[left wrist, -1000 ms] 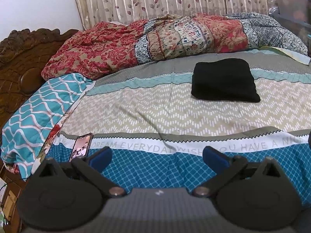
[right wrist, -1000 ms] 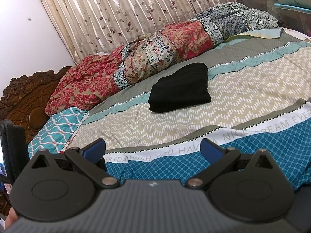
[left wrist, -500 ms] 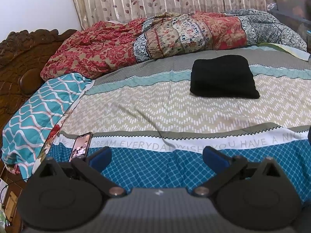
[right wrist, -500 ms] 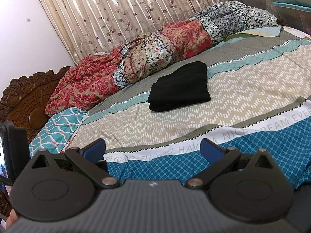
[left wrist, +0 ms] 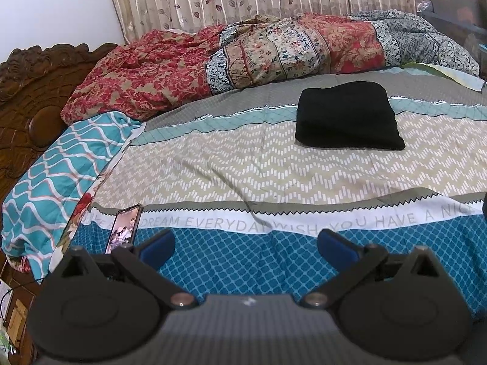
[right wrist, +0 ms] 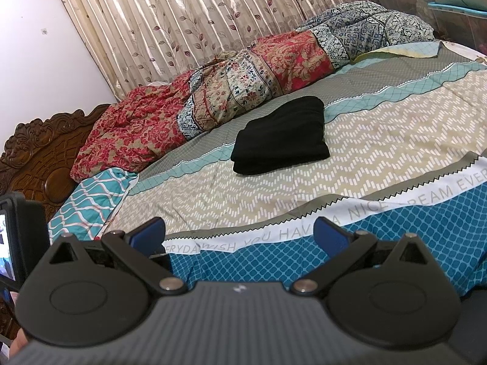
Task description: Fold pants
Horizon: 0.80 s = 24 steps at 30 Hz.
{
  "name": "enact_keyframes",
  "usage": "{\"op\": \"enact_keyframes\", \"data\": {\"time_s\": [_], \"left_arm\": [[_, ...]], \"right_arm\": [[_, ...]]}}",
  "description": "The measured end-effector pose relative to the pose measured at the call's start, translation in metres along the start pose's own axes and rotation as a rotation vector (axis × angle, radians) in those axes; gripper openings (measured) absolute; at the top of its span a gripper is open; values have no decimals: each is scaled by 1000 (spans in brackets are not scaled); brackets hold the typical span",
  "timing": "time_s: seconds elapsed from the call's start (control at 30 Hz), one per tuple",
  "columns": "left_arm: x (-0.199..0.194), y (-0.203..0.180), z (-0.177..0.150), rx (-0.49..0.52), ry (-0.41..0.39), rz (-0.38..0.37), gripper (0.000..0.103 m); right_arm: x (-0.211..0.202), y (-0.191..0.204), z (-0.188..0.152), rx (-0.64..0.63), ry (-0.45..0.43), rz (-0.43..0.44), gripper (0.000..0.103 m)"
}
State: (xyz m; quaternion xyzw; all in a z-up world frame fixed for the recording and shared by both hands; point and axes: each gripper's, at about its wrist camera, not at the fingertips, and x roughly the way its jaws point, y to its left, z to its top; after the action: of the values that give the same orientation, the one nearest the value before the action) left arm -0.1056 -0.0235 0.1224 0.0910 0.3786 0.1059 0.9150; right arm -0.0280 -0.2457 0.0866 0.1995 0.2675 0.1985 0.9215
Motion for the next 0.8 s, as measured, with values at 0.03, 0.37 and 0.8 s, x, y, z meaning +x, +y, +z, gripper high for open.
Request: {"op": "enact_keyframes", "data": {"time_s": [0.03,0.37,0.8], "left_arm": [[0,0,0,1,1,-1,103],[0,-3,1,11,8,-9,103],[0,-7,1,14,15,-16,103]], "right_arm": [[0,0,0,0,0,0,103],[0,0,0,1,-1,0,103],[-2,-5,2,15,1,2,103]]}}
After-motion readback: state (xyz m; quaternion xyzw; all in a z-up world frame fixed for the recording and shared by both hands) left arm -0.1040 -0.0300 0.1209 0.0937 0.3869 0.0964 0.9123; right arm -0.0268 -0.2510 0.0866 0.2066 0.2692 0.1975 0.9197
